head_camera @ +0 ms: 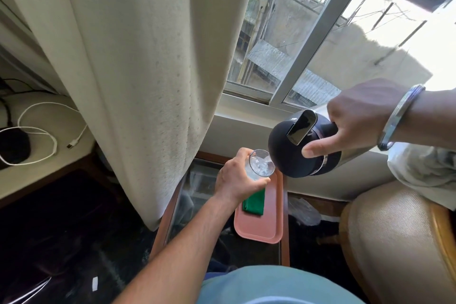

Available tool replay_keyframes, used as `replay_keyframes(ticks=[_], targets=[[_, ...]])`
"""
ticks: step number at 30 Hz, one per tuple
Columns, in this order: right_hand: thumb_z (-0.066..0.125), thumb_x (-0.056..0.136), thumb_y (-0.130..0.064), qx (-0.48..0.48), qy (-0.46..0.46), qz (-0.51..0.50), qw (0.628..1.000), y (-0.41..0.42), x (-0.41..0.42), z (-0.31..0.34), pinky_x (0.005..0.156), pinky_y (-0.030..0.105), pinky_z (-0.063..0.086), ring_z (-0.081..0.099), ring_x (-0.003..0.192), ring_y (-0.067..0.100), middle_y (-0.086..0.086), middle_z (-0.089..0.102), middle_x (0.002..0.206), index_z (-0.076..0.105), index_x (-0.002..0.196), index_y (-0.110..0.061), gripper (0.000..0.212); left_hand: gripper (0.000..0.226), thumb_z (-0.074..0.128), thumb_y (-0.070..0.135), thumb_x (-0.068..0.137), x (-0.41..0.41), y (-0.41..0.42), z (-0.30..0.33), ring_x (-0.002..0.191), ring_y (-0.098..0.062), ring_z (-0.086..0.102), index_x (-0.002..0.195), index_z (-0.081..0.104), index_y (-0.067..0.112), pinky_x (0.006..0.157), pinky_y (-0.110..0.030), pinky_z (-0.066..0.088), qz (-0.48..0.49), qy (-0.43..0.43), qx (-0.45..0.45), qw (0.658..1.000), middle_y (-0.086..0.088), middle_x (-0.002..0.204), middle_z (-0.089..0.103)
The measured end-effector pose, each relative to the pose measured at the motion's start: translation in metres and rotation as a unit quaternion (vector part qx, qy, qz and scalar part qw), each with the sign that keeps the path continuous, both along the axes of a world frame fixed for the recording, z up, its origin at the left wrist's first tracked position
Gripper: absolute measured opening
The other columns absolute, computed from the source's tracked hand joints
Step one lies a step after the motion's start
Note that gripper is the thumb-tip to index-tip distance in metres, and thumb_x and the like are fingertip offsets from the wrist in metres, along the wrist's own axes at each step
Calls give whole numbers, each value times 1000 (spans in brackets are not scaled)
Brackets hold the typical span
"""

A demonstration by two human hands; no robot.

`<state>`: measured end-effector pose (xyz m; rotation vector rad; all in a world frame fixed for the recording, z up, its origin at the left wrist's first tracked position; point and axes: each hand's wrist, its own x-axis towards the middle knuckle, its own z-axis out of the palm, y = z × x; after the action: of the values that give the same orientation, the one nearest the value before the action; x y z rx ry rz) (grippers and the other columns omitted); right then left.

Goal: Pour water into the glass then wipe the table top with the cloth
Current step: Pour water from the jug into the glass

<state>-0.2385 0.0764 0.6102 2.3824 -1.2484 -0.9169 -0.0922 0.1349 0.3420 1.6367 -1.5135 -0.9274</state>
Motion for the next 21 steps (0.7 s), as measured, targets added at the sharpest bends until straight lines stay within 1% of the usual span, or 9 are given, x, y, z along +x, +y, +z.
replay_keyframes(ticks=[2,6,10,16,18,21], targets=[[3,31,-107,0,-1,0,1000,-1,-1,0,44,26,27,29,38,17,-5,33,38,40,42,-14,101,65,80,56,63,0,0,0,92,-12,65,116,47,38,72,-29,55,1,1,-1,1000,14,102,67],[2,32,-107,-5,-7,-4,1000,-1,-1,-2,44,25,26,28,37,17,-4,31,38,39,41,-13,102,65,82,54,63,0,-1,-3,93,-13,66,116,49,36,74,-32,56,9,4,-5,1000,13,103,68],[1,34,-107,7,-23,-27,999,-3,-4,-7,43,26,25,27,37,18,-4,29,38,36,42,-13,101,66,84,52,64,1,-4,-3,95,-13,66,119,50,35,76,-32,57,12,13,-4,1000,12,105,69],[3,32,-108,38,-61,-55,996,-15,-14,-23,46,28,30,34,39,20,-3,35,39,37,43,-12,102,65,85,49,63,2,-5,-10,95,-14,67,116,51,36,79,-37,58,27,22,4,999,12,102,69],[6,31,-109,57,-87,-76,992,-22,-21,-29,46,29,31,37,40,20,-2,38,40,39,42,-12,103,66,86,49,62,1,-4,-15,94,-12,67,117,50,37,78,-35,58,33,20,4,999,13,102,69],[9,33,-109,101,-134,-105,980,-32,-34,-41,49,32,35,42,44,21,0,43,43,44,43,-13,103,66,86,50,60,-2,-1,-22,91,-9,67,115,51,39,75,-28,56,55,22,5,998,17,97,66]])
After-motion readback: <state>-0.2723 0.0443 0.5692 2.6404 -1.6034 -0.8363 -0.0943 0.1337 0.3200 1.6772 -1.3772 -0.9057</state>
